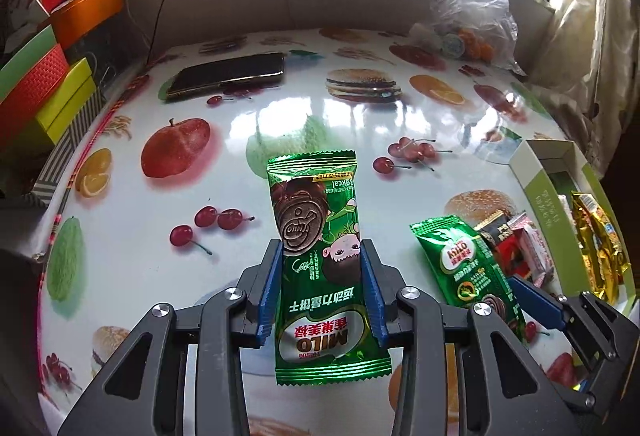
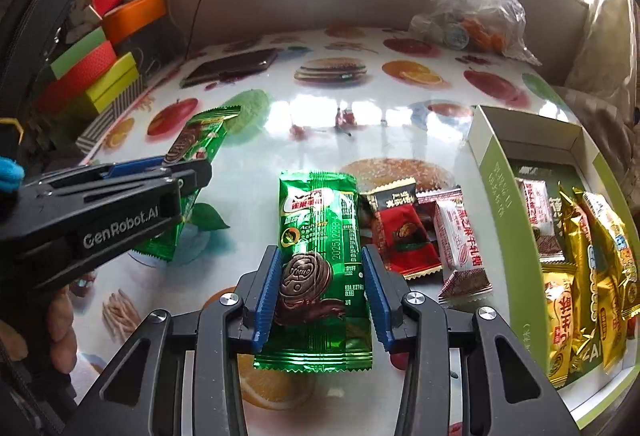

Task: Organize snacks
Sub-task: 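Lift the Milo packet with the right gripper while the left lifts its Milo packet toward the box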

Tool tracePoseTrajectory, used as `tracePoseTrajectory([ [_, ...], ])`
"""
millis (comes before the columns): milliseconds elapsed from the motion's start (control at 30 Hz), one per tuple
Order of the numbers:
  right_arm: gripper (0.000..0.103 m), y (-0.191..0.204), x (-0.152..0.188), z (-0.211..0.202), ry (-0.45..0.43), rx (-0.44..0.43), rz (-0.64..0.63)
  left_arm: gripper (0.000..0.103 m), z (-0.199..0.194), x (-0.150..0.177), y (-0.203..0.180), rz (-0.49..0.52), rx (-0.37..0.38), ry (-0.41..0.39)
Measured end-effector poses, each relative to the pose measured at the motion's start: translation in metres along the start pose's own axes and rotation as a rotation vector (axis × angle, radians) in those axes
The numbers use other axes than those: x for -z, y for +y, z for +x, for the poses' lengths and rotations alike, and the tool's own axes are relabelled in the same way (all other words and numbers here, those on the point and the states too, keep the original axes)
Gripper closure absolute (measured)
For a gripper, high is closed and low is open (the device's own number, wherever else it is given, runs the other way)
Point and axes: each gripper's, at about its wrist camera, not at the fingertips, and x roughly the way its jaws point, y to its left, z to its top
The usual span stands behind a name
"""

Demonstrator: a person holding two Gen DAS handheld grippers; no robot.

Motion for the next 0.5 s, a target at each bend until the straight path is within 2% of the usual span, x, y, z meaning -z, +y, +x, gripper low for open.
tracePoseTrajectory([
  [100, 0.064, 0.003, -0.001, -0.004, -0.008, -0.003, -0.005, 0.064, -0.007, 0.002, 0.001, -0.003, 0.004, -0.012],
  [133, 0.077, 0.004, -0.001, -0.006, -0.013, -0.001, -0.007, 0.064, -0.009, 0.003, 0.002, -0.003, 0.007, -0.015],
  [200, 0.093, 0.006, -0.002, -0.008, -0.017, -0.002, -0.012, 0.065, -0.012, 0.005, 0.003, -0.007, 0.006, -0.020],
  [267, 0.093, 0.007, -0.003, -0.009, -0.012, 0.015, -0.025, 0.065, -0.013, 0.008, 0.004, -0.008, 0.004, -0.020],
  [400, 0.091, 0.001, 0.001, -0.005, 0.012, -0.018, 0.001, 0.064, -0.010, 0.013, 0.010, -0.025, 0.006, -0.001],
  [500, 0.073, 0.000, 0.002, -0.004, 0.005, -0.036, 0.006, 0.064, -0.007, 0.017, 0.014, -0.042, 0.019, 0.009],
])
